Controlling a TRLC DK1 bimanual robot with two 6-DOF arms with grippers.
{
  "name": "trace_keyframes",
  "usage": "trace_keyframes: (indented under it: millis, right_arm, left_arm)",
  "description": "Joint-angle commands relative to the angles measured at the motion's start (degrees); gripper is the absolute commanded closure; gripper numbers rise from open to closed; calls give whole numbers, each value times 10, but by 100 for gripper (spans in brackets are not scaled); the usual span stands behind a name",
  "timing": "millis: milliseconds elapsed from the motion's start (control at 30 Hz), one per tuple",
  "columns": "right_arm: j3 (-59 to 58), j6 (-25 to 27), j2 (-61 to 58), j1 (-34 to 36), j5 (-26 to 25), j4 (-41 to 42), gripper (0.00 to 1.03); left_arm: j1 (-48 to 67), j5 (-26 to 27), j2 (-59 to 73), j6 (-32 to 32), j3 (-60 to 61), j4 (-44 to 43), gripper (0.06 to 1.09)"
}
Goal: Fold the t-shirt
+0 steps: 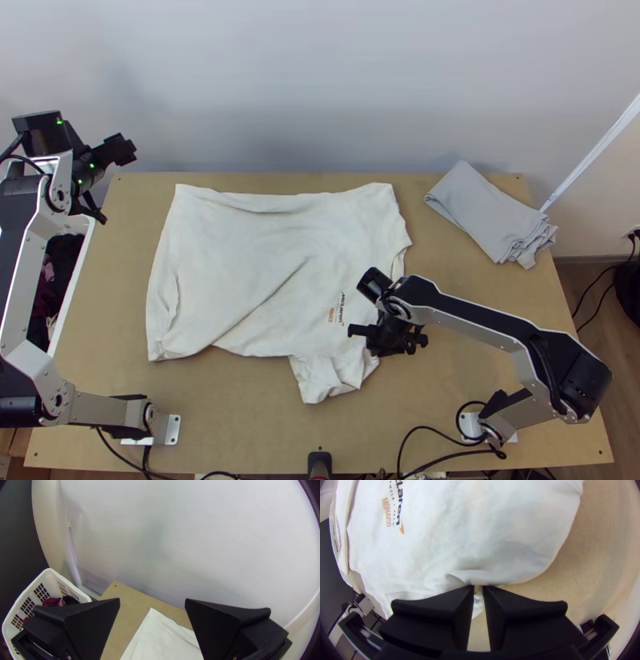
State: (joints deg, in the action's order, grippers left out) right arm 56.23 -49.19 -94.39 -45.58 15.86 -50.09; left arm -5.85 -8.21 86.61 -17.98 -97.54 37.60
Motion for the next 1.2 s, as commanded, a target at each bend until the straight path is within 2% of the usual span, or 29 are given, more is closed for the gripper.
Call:
trace_keyframes:
  millis: [0,100,167,333,400,567,600,667,700,767,900,1167]
  right_arm:
    - [-24,8,-3,5,-16,17,89]
    - [-29,8,3,4,-20,17,90]
    - [-31,13,13,0,-40,17,100]
    - [-41,21,49,-3,-47,17,100]
    - [-46,23,63,0,-47,15,100]
    - [-56,24,93,16,-47,12,100]
    - [-57,24,97,20,-47,12,100]
    - [-60,27,104,29,-47,12,100]
    - [-60,27,105,32,-47,12,100]
    - [-60,28,106,34,-47,12,100]
    - [-56,34,110,42,-47,12,100]
    - [-43,45,111,59,-47,13,100]
  left_arm:
    - [-7,-3,1,10,-4,-11,14]
    - [-9,-3,1,11,-6,-11,14]
    - [-10,-3,1,11,-6,-10,14]
    - [-10,-3,2,25,2,-5,14]
    - [-4,6,2,58,18,16,14]
    - [15,56,11,186,59,188,14]
    - [15,56,7,199,73,190,14]
    - [17,61,0,235,88,213,21]
    - [17,64,1,260,93,237,21]
    - [16,64,7,306,103,309,21]
    - [17,61,-10,384,167,389,21]
    - [4,24,-63,490,303,454,20]
